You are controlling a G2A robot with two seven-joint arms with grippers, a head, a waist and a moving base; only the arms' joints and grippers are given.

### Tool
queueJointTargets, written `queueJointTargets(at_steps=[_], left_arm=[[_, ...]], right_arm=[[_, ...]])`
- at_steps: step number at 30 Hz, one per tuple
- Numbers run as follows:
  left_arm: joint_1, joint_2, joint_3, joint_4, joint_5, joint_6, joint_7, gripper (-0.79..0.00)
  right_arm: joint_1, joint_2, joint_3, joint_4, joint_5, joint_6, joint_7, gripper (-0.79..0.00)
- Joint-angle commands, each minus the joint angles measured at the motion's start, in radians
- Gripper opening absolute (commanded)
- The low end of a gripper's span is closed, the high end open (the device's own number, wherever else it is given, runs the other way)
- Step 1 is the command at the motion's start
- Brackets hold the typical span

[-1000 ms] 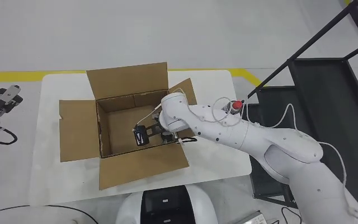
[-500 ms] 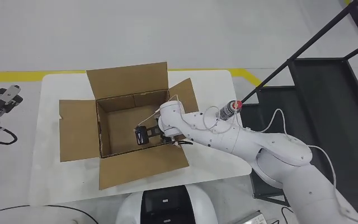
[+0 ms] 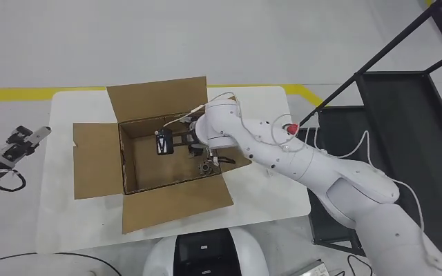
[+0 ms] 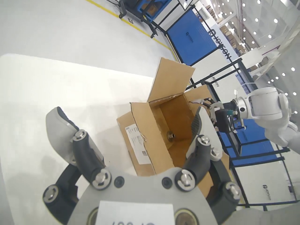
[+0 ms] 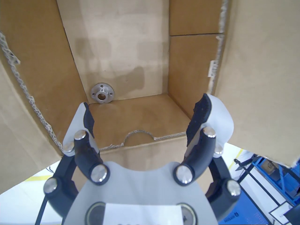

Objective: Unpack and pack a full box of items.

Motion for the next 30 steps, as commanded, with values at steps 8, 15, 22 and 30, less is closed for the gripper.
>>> queueJointTargets(at_steps=[8,15,22,30], left_arm=[[-0.024,-0.005,0.034,0.050,-0.225,0.006,-0.236,0.000],[-0.049,-0.006,0.034,0.077,-0.237,-0.009,-0.264,0.000],[-0.037,-0.007,0.029,0.084,-0.215,0.026,-0.233,0.000],[-0.063,-0.019,0.085,0.102,-0.278,0.092,-0.329,0.000]], right_arm=[[-0.072,0.052,0.145,-0.088,0.029,0.027,-0.052,0.000],[-0.072,0.052,0.145,-0.088,0.029,0.027,-0.052,0.000],[-0.072,0.052,0.145,-0.088,0.029,0.027,-0.052,0.000],[-0.072,0.052,0.145,-0.088,0.029,0.027,-0.052,0.000]])
